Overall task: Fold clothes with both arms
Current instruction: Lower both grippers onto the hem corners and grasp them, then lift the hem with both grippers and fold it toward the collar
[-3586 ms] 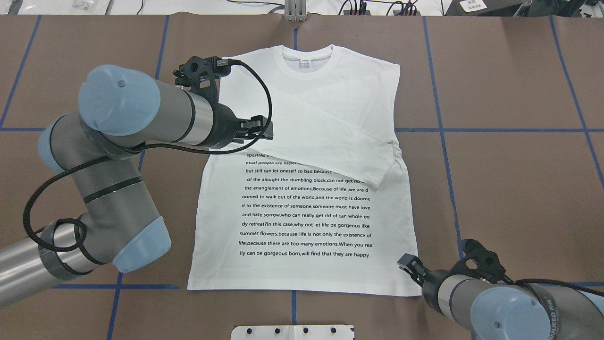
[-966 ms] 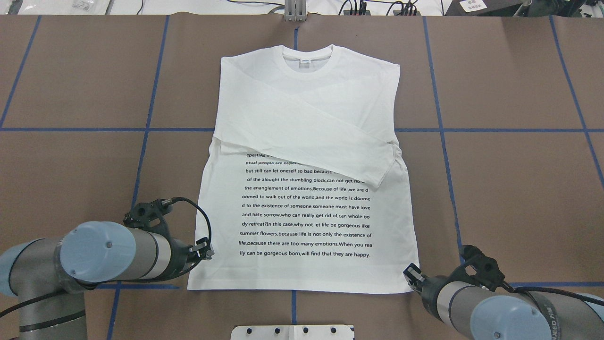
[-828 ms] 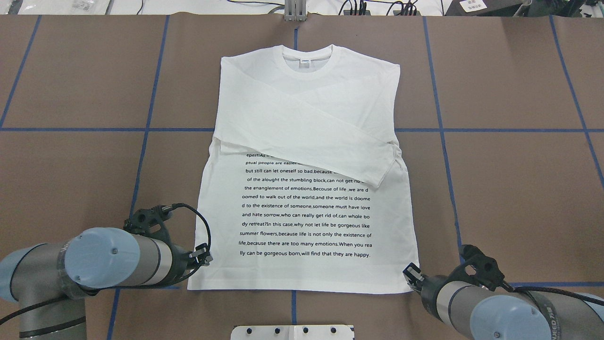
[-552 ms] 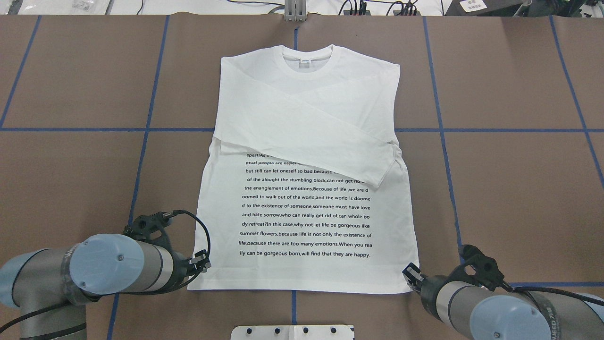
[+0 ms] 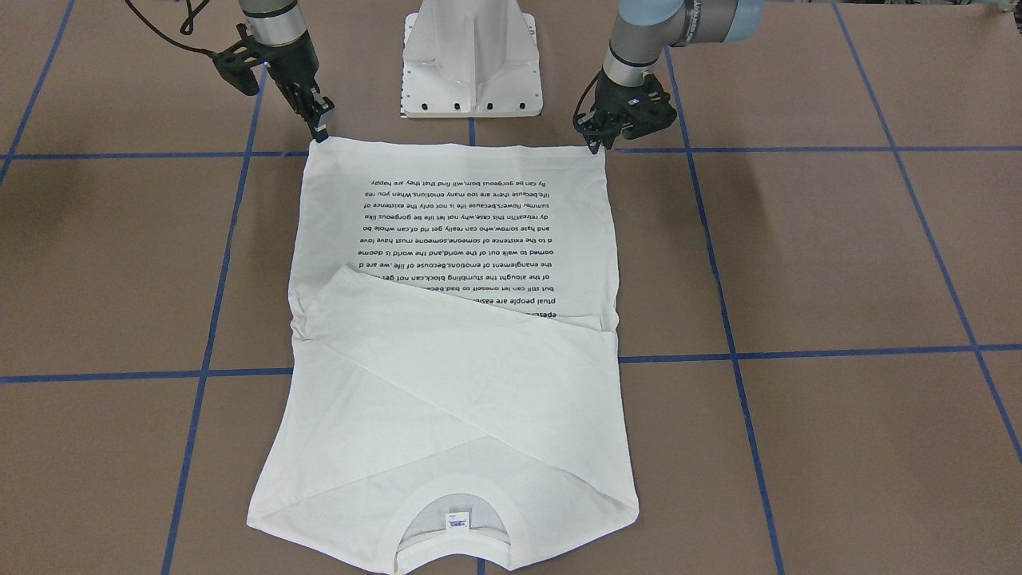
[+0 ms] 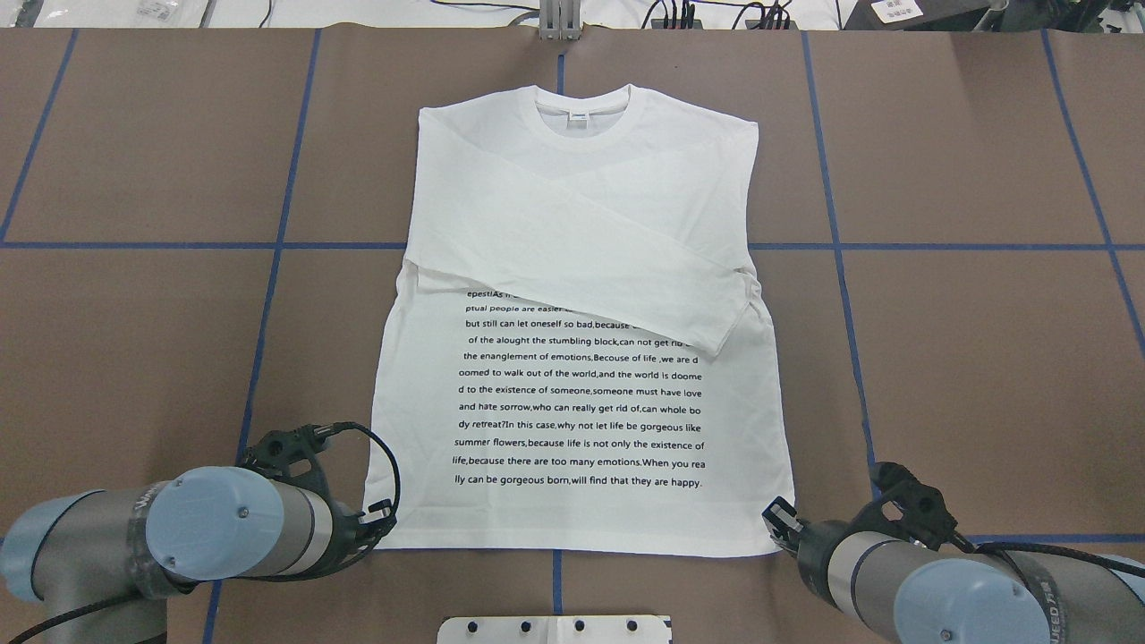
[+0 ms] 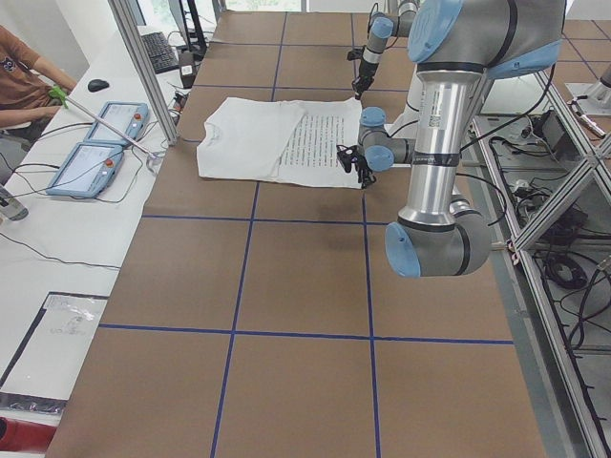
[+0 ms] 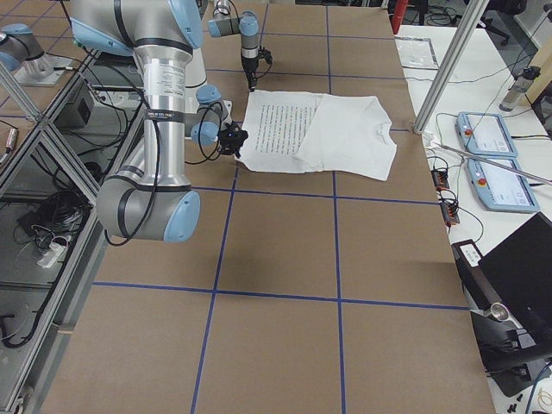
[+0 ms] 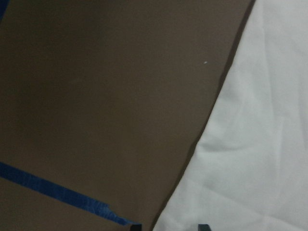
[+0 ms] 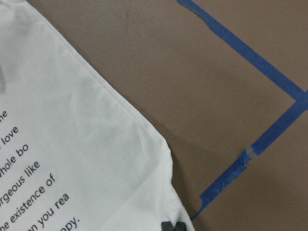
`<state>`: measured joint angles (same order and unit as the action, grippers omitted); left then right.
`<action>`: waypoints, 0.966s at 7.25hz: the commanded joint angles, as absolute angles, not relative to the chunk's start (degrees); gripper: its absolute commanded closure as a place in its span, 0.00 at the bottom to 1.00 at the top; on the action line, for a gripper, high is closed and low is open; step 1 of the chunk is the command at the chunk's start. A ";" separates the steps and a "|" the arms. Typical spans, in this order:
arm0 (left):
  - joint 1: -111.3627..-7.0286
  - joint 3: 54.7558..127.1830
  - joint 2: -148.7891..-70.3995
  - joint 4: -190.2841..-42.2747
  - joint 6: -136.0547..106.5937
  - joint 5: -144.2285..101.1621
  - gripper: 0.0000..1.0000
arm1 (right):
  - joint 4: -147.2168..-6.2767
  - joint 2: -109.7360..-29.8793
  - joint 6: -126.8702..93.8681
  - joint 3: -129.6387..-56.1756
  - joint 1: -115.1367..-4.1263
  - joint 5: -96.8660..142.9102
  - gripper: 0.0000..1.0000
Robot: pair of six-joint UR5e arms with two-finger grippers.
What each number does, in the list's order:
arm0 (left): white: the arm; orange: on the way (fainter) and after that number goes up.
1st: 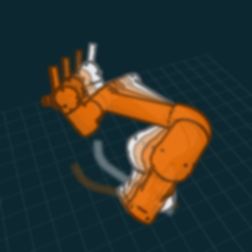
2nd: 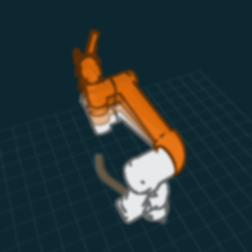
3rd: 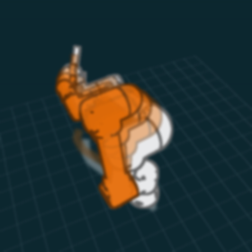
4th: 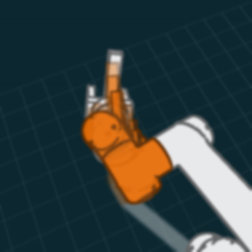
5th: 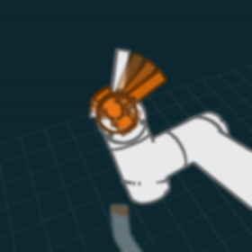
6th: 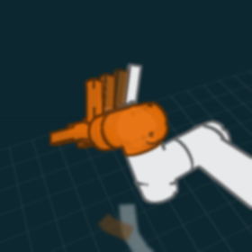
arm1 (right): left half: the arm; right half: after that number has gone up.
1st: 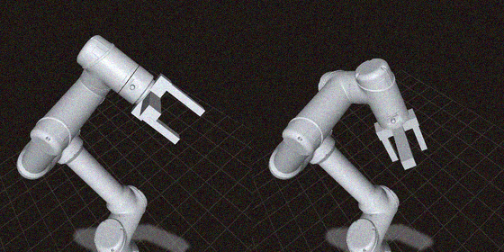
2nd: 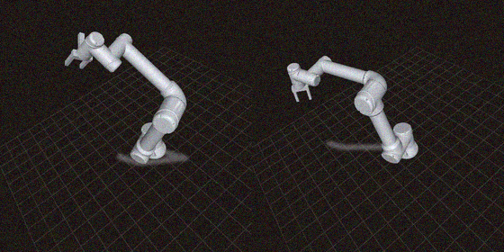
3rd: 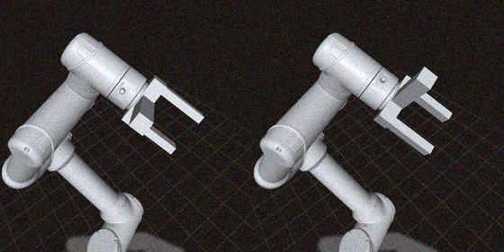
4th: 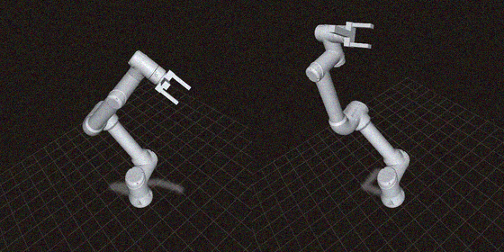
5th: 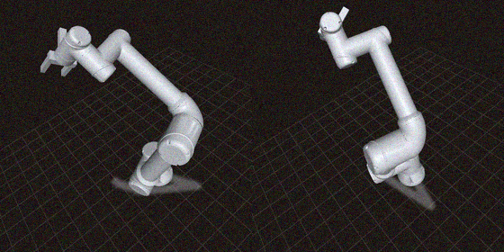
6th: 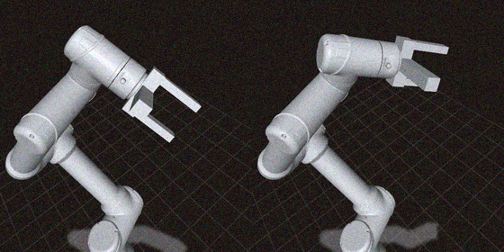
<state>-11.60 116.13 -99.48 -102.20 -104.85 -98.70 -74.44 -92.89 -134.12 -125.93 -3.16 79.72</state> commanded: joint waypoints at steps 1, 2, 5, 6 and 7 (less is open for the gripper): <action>-11.51 115.93 -99.41 -102.13 -104.85 -98.70 1.00 | -74.44 -92.90 -134.12 -125.95 -3.25 79.72 1.00; -11.51 116.54 -99.67 -102.13 -104.85 -98.79 1.00 | -74.44 -92.90 -134.12 -126.03 -3.16 79.72 1.00; -10.73 123.10 -99.58 -99.69 -104.85 -100.18 1.00 | -74.53 -93.95 -134.21 -127.70 -2.21 80.07 1.00; -9.59 125.83 -99.58 -97.67 -104.94 -100.98 1.00 | -74.53 -94.91 -134.30 -128.05 -0.46 80.07 1.00; -9.06 127.51 -99.23 -97.12 -105.12 -101.07 1.00 | -74.53 -95.36 -134.30 -128.75 0.69 79.98 1.00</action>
